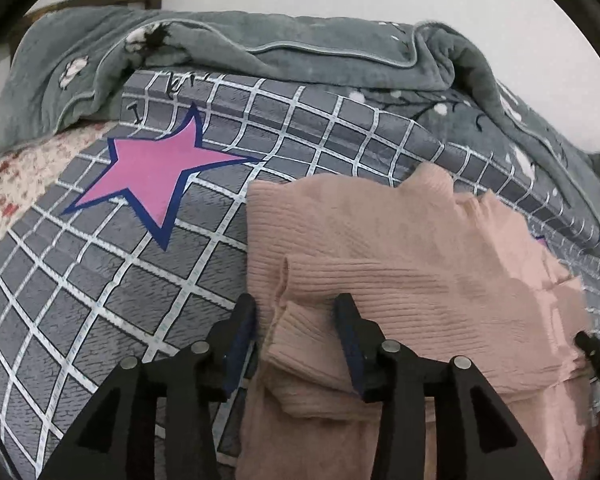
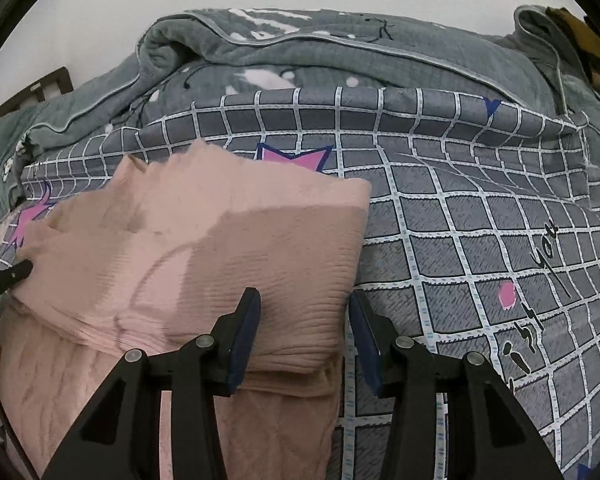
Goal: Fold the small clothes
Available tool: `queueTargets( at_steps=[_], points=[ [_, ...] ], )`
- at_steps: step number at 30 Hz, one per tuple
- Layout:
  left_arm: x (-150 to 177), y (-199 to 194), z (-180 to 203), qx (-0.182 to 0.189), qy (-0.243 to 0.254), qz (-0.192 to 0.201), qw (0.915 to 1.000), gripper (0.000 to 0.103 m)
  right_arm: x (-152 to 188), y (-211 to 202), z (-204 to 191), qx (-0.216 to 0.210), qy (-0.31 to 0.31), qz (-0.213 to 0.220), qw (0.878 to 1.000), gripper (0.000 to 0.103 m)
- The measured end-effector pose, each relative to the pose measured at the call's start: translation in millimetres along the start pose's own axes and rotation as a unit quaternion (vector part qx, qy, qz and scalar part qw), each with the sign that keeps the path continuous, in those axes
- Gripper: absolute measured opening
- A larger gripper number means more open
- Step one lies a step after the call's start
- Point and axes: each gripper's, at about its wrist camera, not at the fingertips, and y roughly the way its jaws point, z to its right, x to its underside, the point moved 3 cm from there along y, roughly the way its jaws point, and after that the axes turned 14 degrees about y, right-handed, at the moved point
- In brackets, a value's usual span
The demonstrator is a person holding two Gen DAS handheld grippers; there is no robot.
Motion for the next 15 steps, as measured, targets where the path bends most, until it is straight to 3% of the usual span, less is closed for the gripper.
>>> queueTargets(
  at_steps=[4, 9, 15],
  points=[
    [-2.0, 3.0, 4.5, -0.007, 0.018, -0.006, 0.9998, 0.045, 0.1, 1.3, -0.4, -0.002, -0.001, -0.004, 1.0, 0.044],
    [-1.3, 3.5, -1.3, 0.011, 0.004, -0.005, 0.9999, 0.047, 0.0, 2.7, -0.9, -0.003, -0.003, -0.008, 1.0, 0.044],
    [-1.8, 3.2, 0.0, 0.007, 0.009, -0.005, 0.9999, 0.048, 0.1, 2.6, -2.2, -0.002, -0.007, -0.007, 1.0, 0.044]
  ],
)
